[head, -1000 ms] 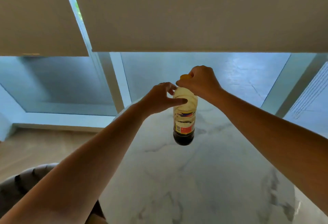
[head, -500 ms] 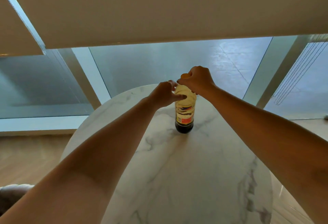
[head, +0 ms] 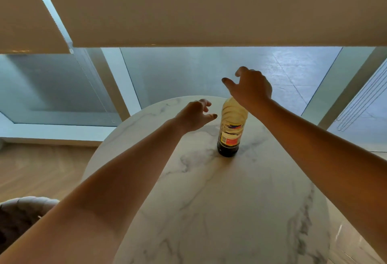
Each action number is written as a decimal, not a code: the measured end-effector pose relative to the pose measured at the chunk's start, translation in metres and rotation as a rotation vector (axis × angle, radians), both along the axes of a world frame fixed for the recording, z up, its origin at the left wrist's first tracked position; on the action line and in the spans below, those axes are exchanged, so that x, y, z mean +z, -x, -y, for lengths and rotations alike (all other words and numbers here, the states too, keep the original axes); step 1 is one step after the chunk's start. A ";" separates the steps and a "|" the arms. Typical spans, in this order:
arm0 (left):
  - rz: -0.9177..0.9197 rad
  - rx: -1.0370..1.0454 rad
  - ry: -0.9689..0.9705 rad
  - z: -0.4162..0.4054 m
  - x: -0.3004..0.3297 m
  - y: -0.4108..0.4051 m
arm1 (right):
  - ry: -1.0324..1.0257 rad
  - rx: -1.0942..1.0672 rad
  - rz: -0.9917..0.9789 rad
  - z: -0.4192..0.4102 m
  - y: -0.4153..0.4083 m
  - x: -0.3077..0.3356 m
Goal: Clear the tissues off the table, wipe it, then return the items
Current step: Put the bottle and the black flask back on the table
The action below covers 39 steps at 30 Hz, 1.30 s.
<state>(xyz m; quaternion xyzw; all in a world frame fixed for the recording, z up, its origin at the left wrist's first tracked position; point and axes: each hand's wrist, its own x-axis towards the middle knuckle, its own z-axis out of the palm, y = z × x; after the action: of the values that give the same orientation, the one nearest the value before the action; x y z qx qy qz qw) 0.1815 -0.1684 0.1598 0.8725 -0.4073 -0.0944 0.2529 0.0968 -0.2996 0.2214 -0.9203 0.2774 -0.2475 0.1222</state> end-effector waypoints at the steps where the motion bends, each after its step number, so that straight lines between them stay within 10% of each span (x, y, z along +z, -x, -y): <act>1: 0.007 0.015 0.013 -0.014 0.002 -0.001 | -0.005 0.036 0.022 -0.014 -0.003 0.002; 11: -0.027 0.302 0.096 -0.236 -0.010 -0.017 | -0.194 0.382 0.038 -0.218 -0.051 -0.035; 24: -0.374 0.860 0.084 -0.555 -0.143 0.010 | -0.458 0.838 -0.513 -0.501 -0.072 -0.189; 39: -0.381 0.745 -0.323 -0.600 -0.311 -0.014 | -0.361 0.895 -1.014 -0.597 -0.090 -0.350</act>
<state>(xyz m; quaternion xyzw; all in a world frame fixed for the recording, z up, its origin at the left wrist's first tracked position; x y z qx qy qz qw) 0.1953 0.4311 -0.1516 0.9550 0.0084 -0.2182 0.2009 0.1869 0.2977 -0.1286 -0.9132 -0.0688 0.3367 0.2188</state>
